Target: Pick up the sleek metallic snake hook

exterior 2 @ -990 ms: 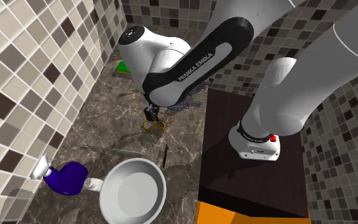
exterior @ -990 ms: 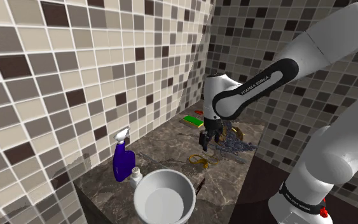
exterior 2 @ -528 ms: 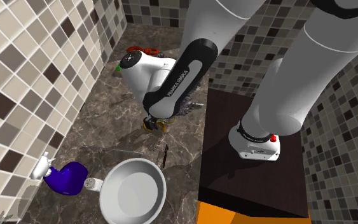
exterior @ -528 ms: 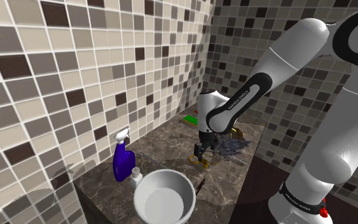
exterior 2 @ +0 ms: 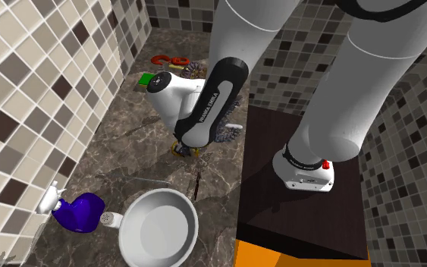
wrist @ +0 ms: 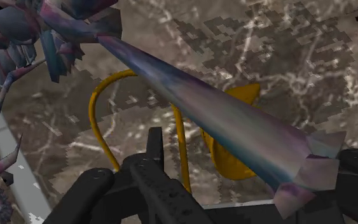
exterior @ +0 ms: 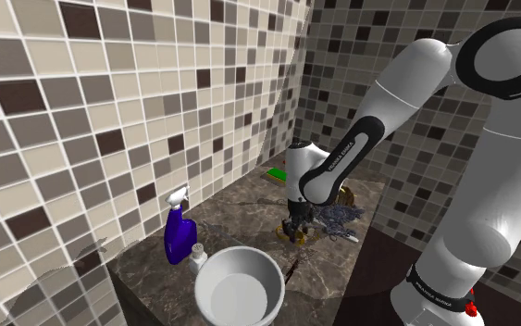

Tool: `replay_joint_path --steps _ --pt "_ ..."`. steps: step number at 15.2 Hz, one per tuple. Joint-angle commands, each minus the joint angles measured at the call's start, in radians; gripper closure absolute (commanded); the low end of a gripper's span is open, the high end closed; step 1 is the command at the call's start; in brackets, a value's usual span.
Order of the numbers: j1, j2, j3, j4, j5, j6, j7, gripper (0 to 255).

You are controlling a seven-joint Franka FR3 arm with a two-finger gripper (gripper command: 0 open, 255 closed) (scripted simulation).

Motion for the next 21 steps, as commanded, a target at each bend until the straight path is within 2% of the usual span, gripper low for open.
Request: replay_joint_path --steps 1,9,21 --pt "0.0 0.002 0.0 0.0 -0.001 0.003 0.001 255" --pt "0.0 0.002 0.0 -0.001 -0.001 0.004 0.002 255" --pt "0.004 -0.184 0.011 0.007 0.081 -0.184 -0.06 255"
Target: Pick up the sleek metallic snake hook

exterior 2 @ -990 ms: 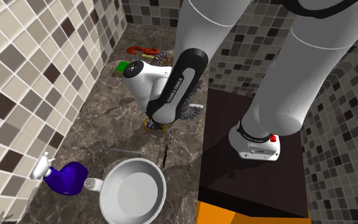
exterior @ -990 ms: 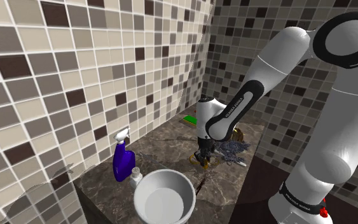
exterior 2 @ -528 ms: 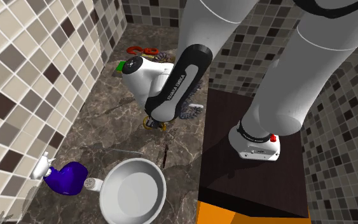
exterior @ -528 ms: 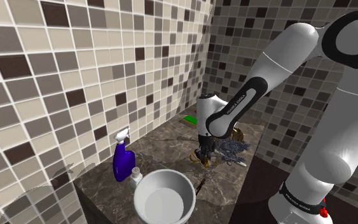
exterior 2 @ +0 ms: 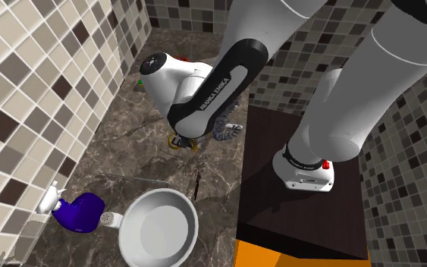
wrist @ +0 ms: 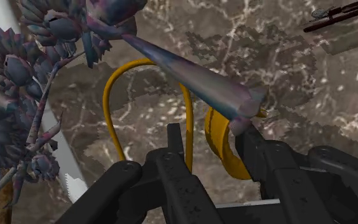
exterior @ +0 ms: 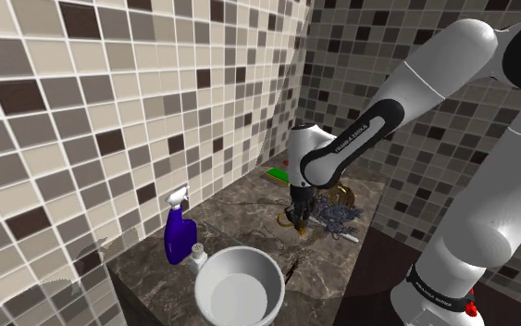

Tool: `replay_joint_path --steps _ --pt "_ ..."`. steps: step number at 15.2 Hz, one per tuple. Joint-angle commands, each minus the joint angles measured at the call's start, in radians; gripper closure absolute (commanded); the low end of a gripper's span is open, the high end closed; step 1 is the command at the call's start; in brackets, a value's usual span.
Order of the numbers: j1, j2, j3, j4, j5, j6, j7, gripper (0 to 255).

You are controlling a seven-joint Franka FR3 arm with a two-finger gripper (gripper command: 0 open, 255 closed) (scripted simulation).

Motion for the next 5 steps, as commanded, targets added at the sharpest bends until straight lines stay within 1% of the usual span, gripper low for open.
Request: replay_joint_path --steps 1,3,5 --pt "0.001 -0.031 -0.002 0.004 0.01 -0.034 -0.01 255" --pt "0.002 -0.058 -0.003 0.009 0.018 -0.066 -0.017 255" --pt "0.003 -0.06 -0.003 0.01 0.019 -0.069 -0.017 255"
